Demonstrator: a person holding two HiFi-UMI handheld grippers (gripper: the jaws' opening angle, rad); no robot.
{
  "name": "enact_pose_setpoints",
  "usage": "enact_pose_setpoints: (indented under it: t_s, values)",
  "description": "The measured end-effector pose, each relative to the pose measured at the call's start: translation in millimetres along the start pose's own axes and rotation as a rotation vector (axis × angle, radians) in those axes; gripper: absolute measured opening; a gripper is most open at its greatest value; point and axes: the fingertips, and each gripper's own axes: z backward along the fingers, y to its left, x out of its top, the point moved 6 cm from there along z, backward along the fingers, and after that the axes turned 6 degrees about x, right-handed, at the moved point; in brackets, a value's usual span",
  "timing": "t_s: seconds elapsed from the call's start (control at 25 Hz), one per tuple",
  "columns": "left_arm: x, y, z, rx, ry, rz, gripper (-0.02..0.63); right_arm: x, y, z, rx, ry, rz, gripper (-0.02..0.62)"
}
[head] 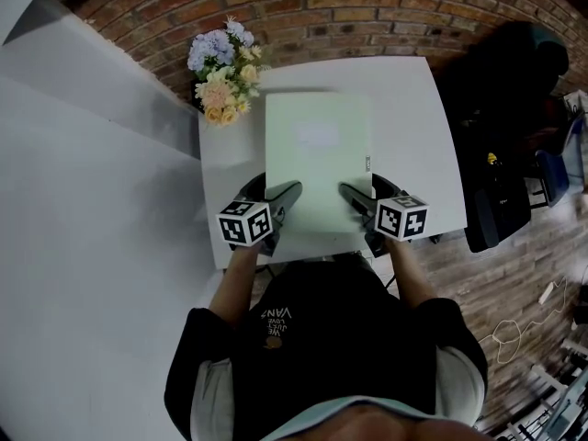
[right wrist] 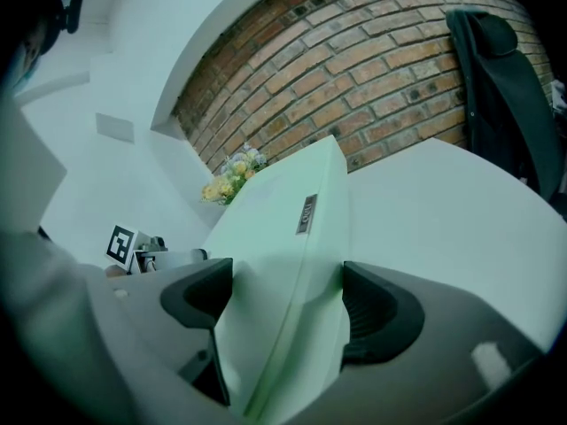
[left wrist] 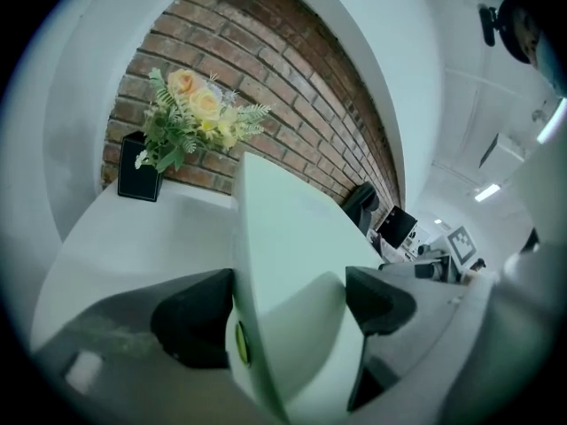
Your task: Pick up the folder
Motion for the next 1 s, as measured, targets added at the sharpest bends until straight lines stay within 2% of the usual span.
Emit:
enact_pose_setpoints:
  t_s: [0.56,1.0]
  values:
    - [22.0,-21.8,14.5,0.040,-0.123,-0.065,0.408,31.2,10.1,11.7,0.048,-0.026,0.134,0.380]
    - [37.5,-31.1,38.8,0.071,-0.213,-0.085,0.408,48.6,29.5,17.1,0.094,-0.061,0.184,0.380]
